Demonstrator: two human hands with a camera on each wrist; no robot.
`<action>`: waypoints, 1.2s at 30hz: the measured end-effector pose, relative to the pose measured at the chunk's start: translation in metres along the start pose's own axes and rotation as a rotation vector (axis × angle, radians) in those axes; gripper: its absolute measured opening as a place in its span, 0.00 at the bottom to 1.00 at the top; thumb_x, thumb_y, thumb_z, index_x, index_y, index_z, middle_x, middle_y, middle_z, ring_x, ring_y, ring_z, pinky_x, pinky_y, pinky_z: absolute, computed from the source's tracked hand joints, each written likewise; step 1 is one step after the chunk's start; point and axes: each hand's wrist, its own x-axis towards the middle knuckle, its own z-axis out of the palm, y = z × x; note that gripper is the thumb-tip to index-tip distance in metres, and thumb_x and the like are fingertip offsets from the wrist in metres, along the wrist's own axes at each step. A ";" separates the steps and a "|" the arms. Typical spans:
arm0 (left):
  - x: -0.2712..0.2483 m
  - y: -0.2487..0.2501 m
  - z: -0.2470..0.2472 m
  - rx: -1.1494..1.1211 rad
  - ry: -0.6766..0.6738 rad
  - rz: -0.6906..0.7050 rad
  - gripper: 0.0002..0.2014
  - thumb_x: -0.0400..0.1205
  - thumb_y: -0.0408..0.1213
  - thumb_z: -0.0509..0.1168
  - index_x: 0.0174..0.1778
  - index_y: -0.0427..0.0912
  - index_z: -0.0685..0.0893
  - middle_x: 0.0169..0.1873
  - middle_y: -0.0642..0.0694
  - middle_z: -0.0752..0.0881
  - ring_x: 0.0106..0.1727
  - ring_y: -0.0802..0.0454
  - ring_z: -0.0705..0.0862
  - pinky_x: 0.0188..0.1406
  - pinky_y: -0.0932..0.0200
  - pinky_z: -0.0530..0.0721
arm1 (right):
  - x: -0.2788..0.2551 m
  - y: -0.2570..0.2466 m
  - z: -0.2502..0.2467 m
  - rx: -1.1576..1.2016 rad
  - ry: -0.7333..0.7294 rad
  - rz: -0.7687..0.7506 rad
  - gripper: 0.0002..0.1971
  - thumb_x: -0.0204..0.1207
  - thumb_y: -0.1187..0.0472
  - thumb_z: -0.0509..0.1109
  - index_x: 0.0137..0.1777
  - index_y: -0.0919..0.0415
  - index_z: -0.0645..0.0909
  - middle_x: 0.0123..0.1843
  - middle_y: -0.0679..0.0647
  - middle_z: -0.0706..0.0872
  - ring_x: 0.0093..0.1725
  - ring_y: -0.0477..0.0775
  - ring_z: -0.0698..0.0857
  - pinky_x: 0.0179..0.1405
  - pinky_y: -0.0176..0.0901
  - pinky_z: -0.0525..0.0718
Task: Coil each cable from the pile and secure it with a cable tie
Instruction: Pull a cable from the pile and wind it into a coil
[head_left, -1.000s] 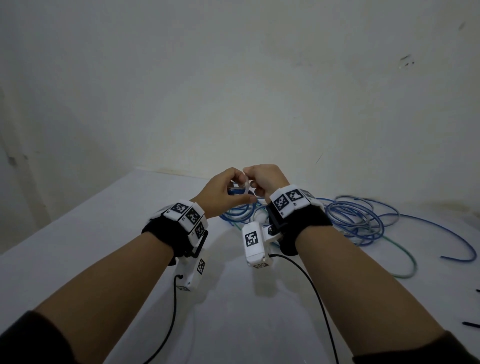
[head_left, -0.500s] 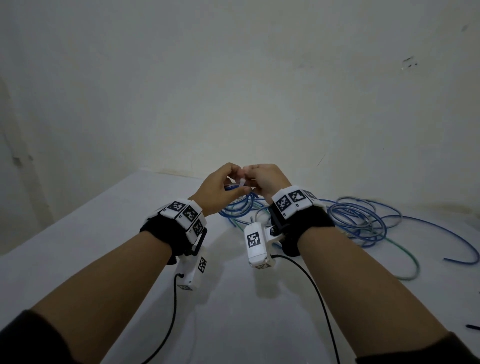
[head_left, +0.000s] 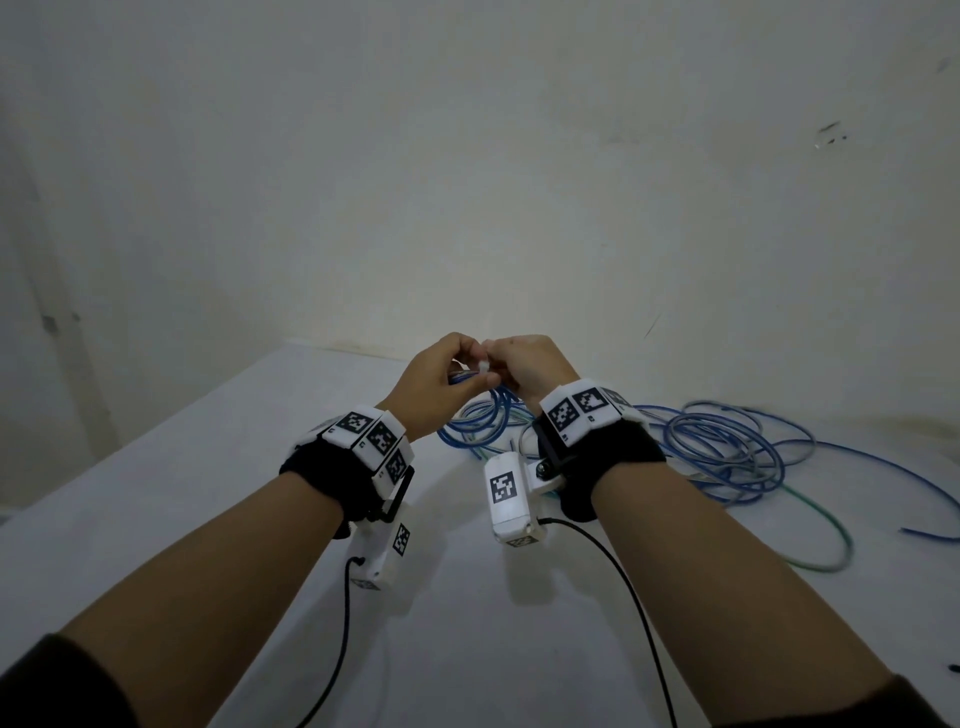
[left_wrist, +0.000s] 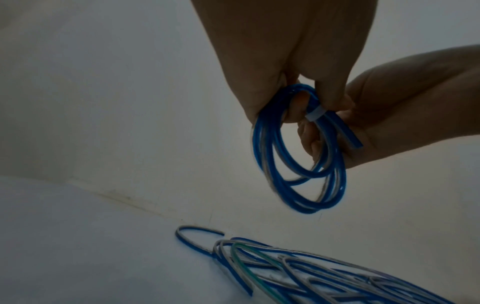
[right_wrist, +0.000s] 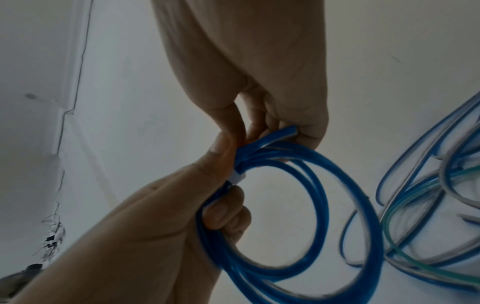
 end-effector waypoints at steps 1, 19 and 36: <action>0.000 0.000 -0.001 -0.003 -0.018 -0.001 0.11 0.77 0.33 0.70 0.43 0.51 0.76 0.43 0.46 0.83 0.40 0.52 0.84 0.46 0.58 0.83 | 0.001 0.000 0.001 -0.008 0.005 0.011 0.08 0.76 0.68 0.66 0.34 0.65 0.79 0.34 0.60 0.81 0.34 0.55 0.79 0.40 0.46 0.79; -0.006 -0.009 -0.025 0.106 0.238 -0.052 0.07 0.78 0.35 0.69 0.48 0.41 0.79 0.41 0.48 0.84 0.42 0.54 0.83 0.41 0.70 0.80 | -0.002 -0.002 0.041 -0.014 0.029 -0.142 0.04 0.76 0.66 0.67 0.40 0.59 0.81 0.36 0.53 0.84 0.35 0.49 0.83 0.38 0.38 0.80; -0.008 -0.012 -0.041 0.012 0.307 -0.182 0.10 0.76 0.37 0.72 0.48 0.41 0.79 0.41 0.47 0.86 0.34 0.58 0.86 0.37 0.66 0.83 | -0.003 0.003 0.060 -0.030 0.097 -0.205 0.04 0.77 0.65 0.64 0.42 0.59 0.77 0.35 0.53 0.83 0.38 0.52 0.84 0.55 0.54 0.85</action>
